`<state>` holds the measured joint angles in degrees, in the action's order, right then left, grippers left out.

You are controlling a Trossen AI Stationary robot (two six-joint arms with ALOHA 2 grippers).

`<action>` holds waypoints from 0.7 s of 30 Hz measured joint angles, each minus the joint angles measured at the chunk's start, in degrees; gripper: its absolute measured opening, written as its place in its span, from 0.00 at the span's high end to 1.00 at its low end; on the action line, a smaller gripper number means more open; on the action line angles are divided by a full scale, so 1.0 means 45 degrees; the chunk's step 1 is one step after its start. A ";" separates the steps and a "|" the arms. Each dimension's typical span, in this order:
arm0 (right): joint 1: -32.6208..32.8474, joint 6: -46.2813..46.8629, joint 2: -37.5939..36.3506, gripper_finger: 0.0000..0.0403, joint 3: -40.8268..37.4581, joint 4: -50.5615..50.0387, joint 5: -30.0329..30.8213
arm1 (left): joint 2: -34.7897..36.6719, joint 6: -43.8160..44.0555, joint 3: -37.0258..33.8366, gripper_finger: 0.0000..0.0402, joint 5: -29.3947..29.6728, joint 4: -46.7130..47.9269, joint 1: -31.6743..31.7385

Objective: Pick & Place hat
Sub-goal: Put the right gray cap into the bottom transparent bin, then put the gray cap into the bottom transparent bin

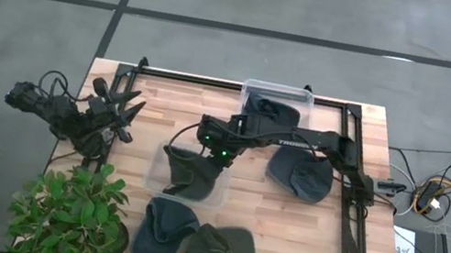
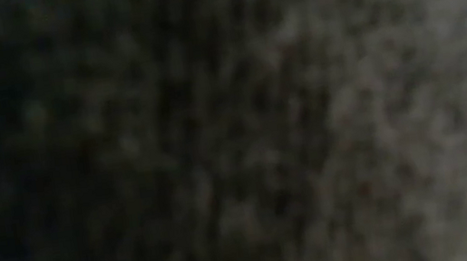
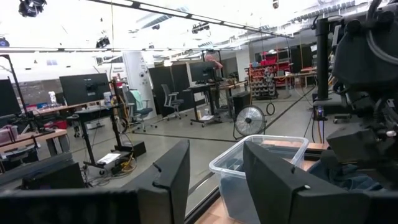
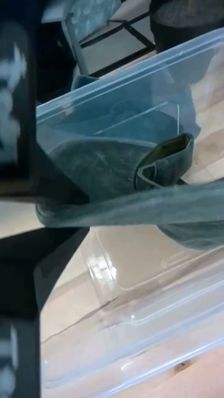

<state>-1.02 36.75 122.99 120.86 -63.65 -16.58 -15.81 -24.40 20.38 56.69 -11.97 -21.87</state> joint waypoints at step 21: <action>-0.0418 -0.0114 -0.2683 0.32 0.0155 -0.0914 0.0030 | -0.0005 0.0237 0.0000 0.65 0.0000 0.0006 0.0000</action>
<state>-2.90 36.24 110.92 121.56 -67.76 -16.45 -15.84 -23.34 20.38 56.69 -11.94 -21.87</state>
